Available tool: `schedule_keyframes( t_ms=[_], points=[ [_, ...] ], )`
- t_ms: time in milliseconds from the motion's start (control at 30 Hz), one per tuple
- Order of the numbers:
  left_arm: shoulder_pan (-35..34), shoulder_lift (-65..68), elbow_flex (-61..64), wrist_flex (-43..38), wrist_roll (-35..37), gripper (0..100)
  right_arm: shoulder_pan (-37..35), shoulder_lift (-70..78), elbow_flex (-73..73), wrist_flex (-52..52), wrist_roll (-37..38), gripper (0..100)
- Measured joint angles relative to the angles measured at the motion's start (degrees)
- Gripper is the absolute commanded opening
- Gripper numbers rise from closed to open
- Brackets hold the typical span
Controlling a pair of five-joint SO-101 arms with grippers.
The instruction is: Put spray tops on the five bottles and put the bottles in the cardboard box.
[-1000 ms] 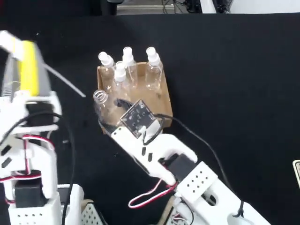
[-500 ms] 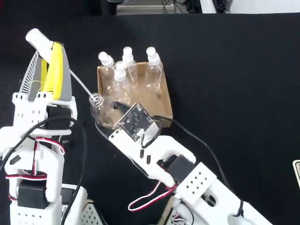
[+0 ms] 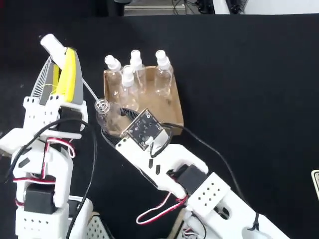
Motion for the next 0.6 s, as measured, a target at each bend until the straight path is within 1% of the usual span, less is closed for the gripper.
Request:
schedule_keyframes(
  t_ms=[100,200,367,433,533,600],
  points=[
    [0.0,-0.18,0.0,1.23,0.0,4,0.0,0.0,0.0,0.0,0.0,1.0],
    [0.53,-1.23,0.09,5.8,0.0,4,0.0,0.0,0.0,0.0,0.0,1.0],
    [0.53,-7.82,0.09,14.33,0.0,4,-0.18,0.0,0.0,0.0,0.09,1.0],
    [1.76,-10.9,0.0,17.23,0.0,8,-0.18,0.0,0.0,-0.35,0.09,1.0],
    [4.66,-12.57,1.76,19.78,-0.18,21,-0.18,0.0,0.0,-1.32,0.09,1.0],
    [6.51,-12.66,4.48,19.87,-1.14,28,-0.18,0.0,0.0,-1.32,0.09,1.0]
  ],
)
